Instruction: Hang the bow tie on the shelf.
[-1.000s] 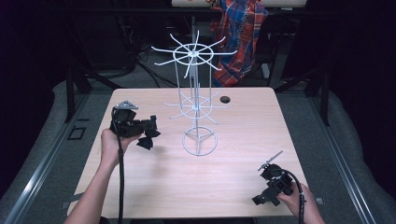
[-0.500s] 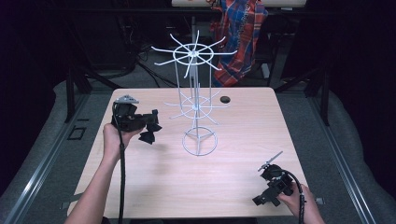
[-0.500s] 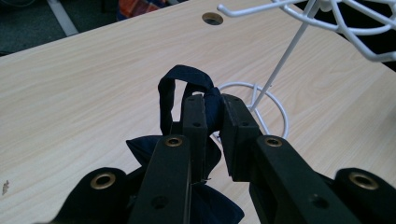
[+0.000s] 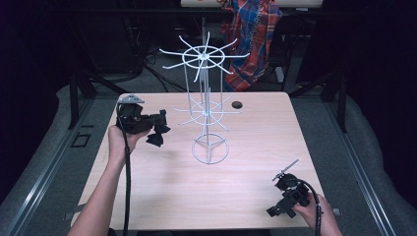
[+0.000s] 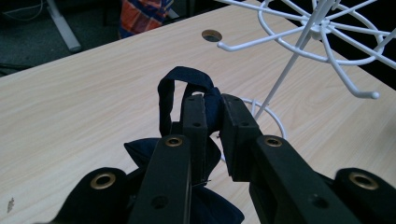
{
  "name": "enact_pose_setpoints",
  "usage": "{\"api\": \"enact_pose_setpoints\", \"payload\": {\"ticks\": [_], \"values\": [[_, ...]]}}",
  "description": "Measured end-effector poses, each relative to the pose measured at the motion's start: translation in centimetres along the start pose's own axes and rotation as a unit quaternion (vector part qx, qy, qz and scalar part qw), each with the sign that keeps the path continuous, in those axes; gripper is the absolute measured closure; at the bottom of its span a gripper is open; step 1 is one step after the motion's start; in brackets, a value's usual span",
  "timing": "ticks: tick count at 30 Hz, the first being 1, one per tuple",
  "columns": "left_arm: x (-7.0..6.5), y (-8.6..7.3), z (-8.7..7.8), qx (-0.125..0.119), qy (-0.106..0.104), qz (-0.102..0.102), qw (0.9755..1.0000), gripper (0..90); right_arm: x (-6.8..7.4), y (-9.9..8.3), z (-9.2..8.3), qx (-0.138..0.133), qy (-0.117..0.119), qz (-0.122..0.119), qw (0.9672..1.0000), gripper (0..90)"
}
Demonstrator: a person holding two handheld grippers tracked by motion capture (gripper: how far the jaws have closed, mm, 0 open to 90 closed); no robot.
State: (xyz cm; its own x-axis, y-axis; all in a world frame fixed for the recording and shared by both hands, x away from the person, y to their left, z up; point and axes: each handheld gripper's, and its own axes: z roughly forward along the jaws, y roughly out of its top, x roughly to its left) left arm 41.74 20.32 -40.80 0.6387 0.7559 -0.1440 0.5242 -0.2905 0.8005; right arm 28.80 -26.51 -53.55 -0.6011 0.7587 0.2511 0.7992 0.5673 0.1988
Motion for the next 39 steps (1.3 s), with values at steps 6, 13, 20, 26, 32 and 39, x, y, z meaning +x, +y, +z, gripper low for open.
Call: {"api": "enact_pose_setpoints", "payload": {"ticks": [6, 13, 20, 26, 32, 39], "values": [[-0.2, 0.5, 0.2, -0.006, -0.008, 0.005, 0.9999, 81.5, -0.1, 0.0, -0.1, 0.004, -0.005, -0.004, 1.0, 5.4], [-0.1, 1.0, 0.1, -0.013, -0.009, 0.005, 0.9999, 81.5, -0.1, 0.0, -0.1, 0.006, -0.008, -0.005, 0.9999, 5.4], [-0.2, 1.3, 0.3, -0.013, -0.012, 0.011, 0.9998, 81.5, -0.1, -0.1, 0.0, 0.001, -0.004, -0.001, 1.0, 5.4], [-0.5, 1.6, 0.4, -0.015, -0.014, 0.016, 0.9997, 81.5, -0.2, 0.0, -0.2, 0.012, -0.011, -0.01, 0.9998, 5.4], [-0.5, 1.8, 0.6, -0.016, -0.015, 0.019, 0.9996, 81.5, -0.2, -0.1, -0.1, 0.001, -0.002, -0.003, 1.0, 5.4], [-0.7, 1.9, 1.0, -0.011, -0.018, 0.025, 0.9995, 81.5, -0.1, -0.2, 0.0, -0.008, -0.001, 0.005, 1.0, 5.4]]}}
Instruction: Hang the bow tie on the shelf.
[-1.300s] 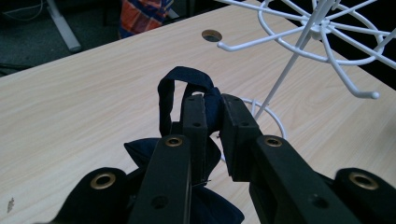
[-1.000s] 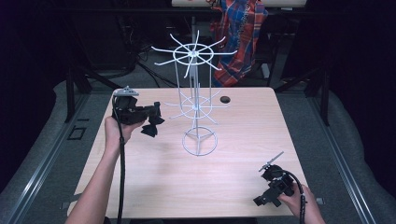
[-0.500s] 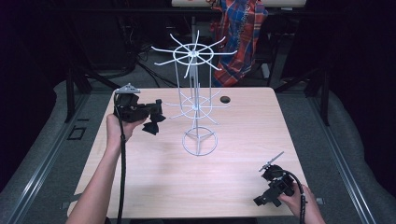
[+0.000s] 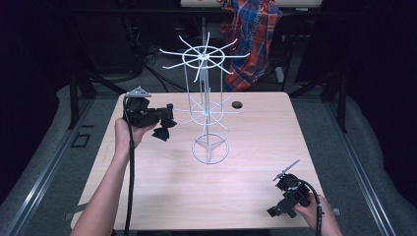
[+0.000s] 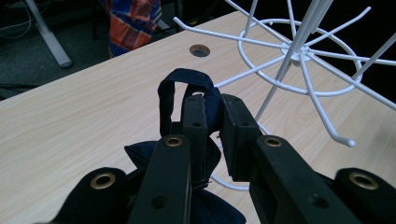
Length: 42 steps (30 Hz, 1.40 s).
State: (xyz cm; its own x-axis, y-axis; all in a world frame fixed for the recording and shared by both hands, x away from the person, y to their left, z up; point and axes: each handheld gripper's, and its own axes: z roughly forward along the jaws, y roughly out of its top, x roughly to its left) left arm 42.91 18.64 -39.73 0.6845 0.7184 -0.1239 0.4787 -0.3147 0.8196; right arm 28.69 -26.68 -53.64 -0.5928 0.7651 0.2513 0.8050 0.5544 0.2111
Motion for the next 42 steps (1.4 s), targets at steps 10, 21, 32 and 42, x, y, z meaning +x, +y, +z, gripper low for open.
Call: {"api": "enact_pose_setpoints", "payload": {"ticks": [10, 21, 32, 42], "values": [[-0.5, 0.2, 0.6, 0.008, -0.01, 0.01, 0.9999, 81.5, -0.1, 0.0, -0.2, 0.014, -0.004, -0.007, 0.9999, 5.4], [-1.0, 0.2, 1.4, 0.024, -0.023, 0.024, 0.9992, 81.5, 0.0, 0.0, -0.1, 0.01, -0.005, -0.004, 0.9999, 5.4], [-1.9, 0.2, 2.1, 0.034, -0.03, 0.037, 0.9983, 81.4, 0.0, 0.0, -0.1, 0.006, -0.001, -0.002, 1.0, 5.4], [-2.5, 0.2, 2.5, 0.035, -0.03, 0.046, 0.9979, 81.4, -0.1, 0.0, -0.1, 0.012, 0.0, -0.005, 0.9999, 5.5]]}}
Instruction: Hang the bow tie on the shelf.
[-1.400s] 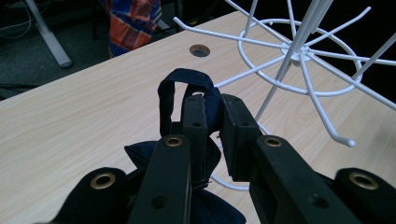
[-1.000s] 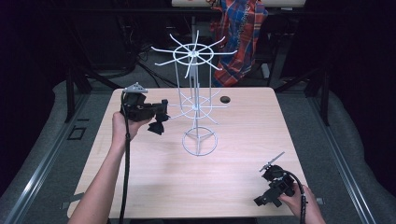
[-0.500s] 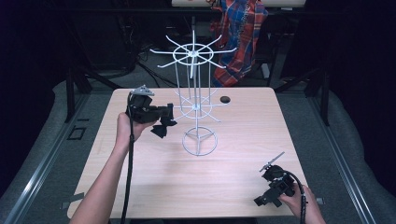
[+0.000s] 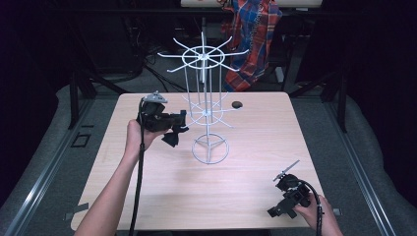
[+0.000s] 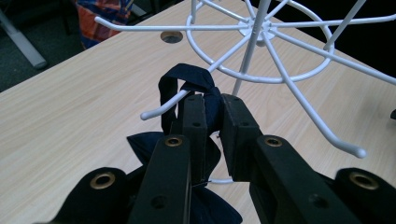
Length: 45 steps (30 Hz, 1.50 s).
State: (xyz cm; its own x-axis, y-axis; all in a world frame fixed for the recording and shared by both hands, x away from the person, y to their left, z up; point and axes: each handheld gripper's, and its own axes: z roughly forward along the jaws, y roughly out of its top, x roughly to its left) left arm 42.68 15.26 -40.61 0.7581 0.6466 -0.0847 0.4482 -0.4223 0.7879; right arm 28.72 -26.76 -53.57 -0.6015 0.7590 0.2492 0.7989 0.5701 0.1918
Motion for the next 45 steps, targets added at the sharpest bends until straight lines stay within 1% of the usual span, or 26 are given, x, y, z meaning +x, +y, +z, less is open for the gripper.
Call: {"api": "enact_pose_setpoints", "payload": {"ticks": [1, 6, 8, 13, 14, 17, 18, 19, 21, 25, 27, 30, 32, 33, 34, 35, 36, 37, 39, 40, 41, 42, 44, 45], "values": [[-0.1, 0.0, 0.1, 0.001, -0.001, 0.001, 1.0, 81.4, 0.0, 0.0, 0.0, 0.004, -0.004, -0.003, 1.0, 5.4], [-0.2, 0.0, 0.2, 0.002, -0.002, 0.002, 1.0, 81.4, -0.1, 0.0, 0.0, 0.004, -0.004, -0.003, 1.0, 5.5], [-0.3, 0.0, 0.2, 0.005, -0.003, 0.005, 1.0, 81.3, 0.0, 0.0, 0.0, 0.004, -0.003, -0.003, 1.0, 5.5], [-0.5, 0.1, 0.5, 0.004, -0.006, 0.009, 0.9999, 81.4, 0.0, 0.0, 0.0, 0.004, -0.003, -0.003, 1.0, 5.4], [-0.5, 0.1, 0.5, 0.006, -0.006, 0.011, 0.9999, 81.3, -0.1, 0.0, -0.1, 0.007, -0.006, -0.004, 1.0, 5.4], [-0.6, 0.1, 0.6, 0.01, -0.009, 0.015, 0.9998, 81.3, -0.1, 0.0, 0.0, 0.005, -0.004, -0.003, 1.0, 5.4], [-0.6, 0.1, 0.6, 0.011, -0.009, 0.015, 0.9998, 81.3, 0.0, -0.1, 0.1, -0.005, -0.004, 0.006, 1.0, 5.5], [-0.6, 0.1, 0.6, 0.012, -0.009, 0.015, 0.9998, 81.3, 0.0, 0.0, 0.0, 0.003, -0.006, -0.001, 1.0, 5.4], [-0.7, 0.0, 0.7, 0.013, -0.004, 0.016, 0.9998, 81.1, 0.0, 0.0, 0.0, 0.001, -0.003, 0.001, 1.0, 5.4], [-0.7, 0.0, 0.6, 0.028, 0.007, 0.022, 0.9993, 80.4, 0.0, -0.1, 0.1, -0.003, 0.001, 0.004, 1.0, 5.4], [-0.7, 0.1, 0.6, 0.032, 0.012, 0.024, 0.9991, 79.8, 0.0, -0.1, 0.1, 0.0, -0.002, 0.001, 1.0, 5.4], [-0.8, 0.0, 0.7, 0.033, 0.011, 0.021, 0.9992, 78.5, 0.1, 0.0, 0.1, -0.001, 0.0, 0.003, 1.0, 5.4], [-0.9, 0.0, 0.8, 0.036, 0.01, 0.018, 0.9991, 78.1, 0.0, 0.0, 0.0, 0.002, -0.004, -0.001, 1.0, 5.4], [-0.9, 0.0, 0.8, 0.037, 0.01, 0.02, 0.9991, 77.8, 0.0, 0.0, 0.0, 0.008, -0.008, -0.007, 0.9999, 5.4], [-0.9, -0.1, 0.8, 0.039, 0.011, 0.021, 0.999, 77.6, 0.0, 0.0, 0.0, 0.008, -0.009, -0.007, 0.9999, 5.4], [-0.9, -0.1, 0.8, 0.042, 0.014, 0.024, 0.9987, 77.3, 0.1, 0.0, 0.1, -0.001, 0.0, 0.001, 1.0, 5.4], [-1.0, -0.1, 0.9, 0.044, 0.016, 0.026, 0.9986, 77.1, 0.0, 0.0, 0.0, 0.0, 0.004, 0.0, 1.0, 5.4], [-1.0, -0.2, 0.9, 0.046, 0.019, 0.028, 0.9984, 77.1, 0.1, -0.1, 0.1, -0.007, 0.005, 0.007, 0.9999, 5.4], [-1.1, -0.2, 0.9, 0.048, 0.023, 0.031, 0.9981, 77.0, 0.0, 0.0, 0.1, -0.003, 0.005, 0.003, 1.0, 5.4], [-1.2, -0.3, 0.9, 0.049, 0.024, 0.033, 0.998, 76.9, 0.0, 0.0, 0.1, 0.002, -0.002, -0.001, 1.0, 5.4], [-1.3, -0.3, 0.9, 0.049, 0.028, 0.036, 0.9977, 76.8, 0.0, 0.0, 0.1, 0.003, 0.0, -0.002, 1.0, 5.4], [-1.4, -0.3, 1.0, 0.05, 0.031, 0.039, 0.9975, 76.6, -0.1, 0.0, 0.1, 0.006, -0.004, -0.009, 0.9999, 5.5], [-1.5, -0.3, 1.0, 0.051, 0.033, 0.04, 0.9974, 75.5, 0.1, 0.0, 0.1, 0.001, 0.003, -0.003, 1.0, 5.4], [-1.5, -0.4, 1.0, 0.05, 0.033, 0.04, 0.9974, 75.2, 0.0, 0.1, 0.1, 0.001, 0.005, -0.003, 1.0, 5.4]]}}
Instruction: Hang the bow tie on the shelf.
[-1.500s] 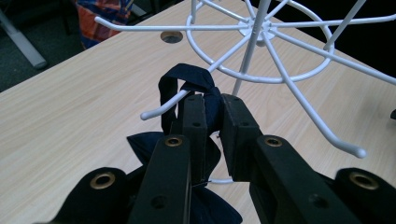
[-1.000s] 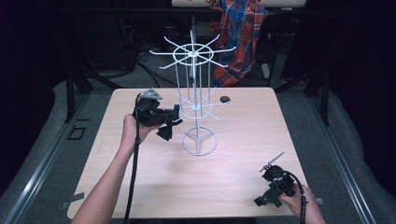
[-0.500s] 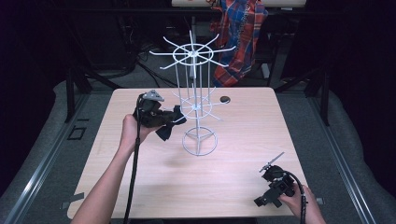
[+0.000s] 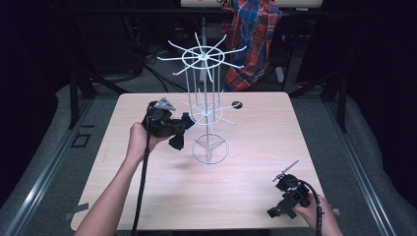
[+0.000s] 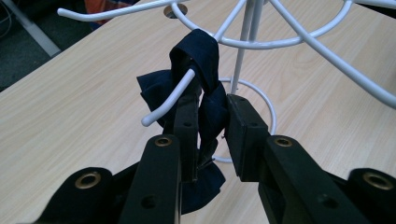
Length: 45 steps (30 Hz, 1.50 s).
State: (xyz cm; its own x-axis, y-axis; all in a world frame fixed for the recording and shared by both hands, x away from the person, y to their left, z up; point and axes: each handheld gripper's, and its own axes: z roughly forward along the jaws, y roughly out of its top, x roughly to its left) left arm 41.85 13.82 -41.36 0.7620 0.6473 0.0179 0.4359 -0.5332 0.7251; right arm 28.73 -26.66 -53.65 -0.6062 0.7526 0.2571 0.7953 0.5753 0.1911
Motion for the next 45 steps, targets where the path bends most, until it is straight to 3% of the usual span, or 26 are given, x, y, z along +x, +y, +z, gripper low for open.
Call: {"api": "enact_pose_setpoints", "payload": {"ticks": [2, 3, 4, 7, 11, 12, 16, 22, 29, 31, 32, 34, 35, 37, 38, 42, 45], "values": [[-0.1, 0.0, 0.0, -0.003, 0.003, 0.001, 1.0, 75.0, 0.0, 0.0, 0.0, 0.0, 0.001, 0.0, 1.0, 5.4], [-0.1, 0.0, 0.0, -0.003, 0.004, 0.002, 1.0, 74.9, -0.2, 0.0, -0.2, 0.016, -0.011, -0.014, 0.9997, 5.4], [-0.1, 0.0, 0.0, -0.002, 0.004, 0.003, 1.0, 74.9, -0.2, -0.1, 0.0, 0.003, -0.006, -0.004, 1.0, 5.5], [-0.3, -0.1, 0.1, -0.006, 0.009, 0.007, 0.9999, 74.9, -0.1, 0.0, -0.1, 0.009, -0.008, -0.008, 0.9999, 5.5], [-0.5, 0.0, 0.2, -0.014, 0.015, 0.017, 0.9996, 75.0, 0.0, -0.1, 0.1, -0.003, 0.003, 0.003, 1.0, 5.5], [-0.5, 0.0, 0.2, -0.016, 0.014, 0.017, 0.9996, 75.2, 0.0, -0.1, 0.1, 0.0, -0.011, 0.003, 0.9999, 5.4], [-0.7, -0.1, 0.5, -0.021, 0.006, 0.032, 0.9993, 74.8, -0.1, -0.1, -0.1, 0.009, -0.01, -0.004, 0.9999, 5.4], [-0.9, -0.1, 0.5, -0.019, 0.008, 0.03, 0.9993, 72.4, -0.1, 0.0, -0.3, 0.017, -0.014, -0.012, 0.9997, 5.5], [-0.7, -0.5, 0.1, -0.022, 0.006, 0.032, 0.9992, 64.2, 0.0, -0.1, 0.0, 0.002, 0.002, 0.001, 1.0, 5.4], [-0.7, -0.6, 0.1, -0.019, 0.005, 0.032, 0.9993, 61.2, -0.2, 0.0, -0.2, 0.015, -0.01, -0.01, 0.9998, 5.4], [-0.6, -0.7, 0.0, -0.02, 0.005, 0.031, 0.9993, 59.2, -0.1, -0.1, 0.0, 0.004, -0.004, 0.002, 1.0, 5.4], [-0.5, -0.8, 0.0, -0.017, 0.006, 0.026, 0.9995, 52.9, -0.1, -0.1, 0.1, 0.003, -0.001, 0.003, 1.0, 5.5], [-0.5, -0.9, -0.1, -0.018, 0.01, 0.025, 0.9995, 50.3, 0.0, -0.2, 0.3, -0.012, 0.001, 0.013, 0.9998, 5.5], [-0.4, -1.0, -0.2, -0.018, 0.012, 0.021, 0.9995, 43.8, -0.3, 0.1, -0.1, 0.018, -0.004, -0.013, 0.9997, 5.6], [-0.4, -1.1, -0.3, -0.018, 0.013, 0.02, 0.9995, 42.4, -0.3, 0.1, -0.1, 0.02, -0.004, -0.016, 0.9997, 5.5], [-0.4, -1.2, -0.7, -0.019, 0.013, 0.018, 0.9996, 36.5, -0.1, -0.1, 0.0, 0.007, -0.005, 0.0, 1.0, 5.6], [-0.5, -1.2, -0.9, -0.019, 0.013, 0.018, 0.9996, 33.6, -0.1, 0.0, -0.1, 0.011, -0.012, -0.004, 0.9999, 6.6]]}}
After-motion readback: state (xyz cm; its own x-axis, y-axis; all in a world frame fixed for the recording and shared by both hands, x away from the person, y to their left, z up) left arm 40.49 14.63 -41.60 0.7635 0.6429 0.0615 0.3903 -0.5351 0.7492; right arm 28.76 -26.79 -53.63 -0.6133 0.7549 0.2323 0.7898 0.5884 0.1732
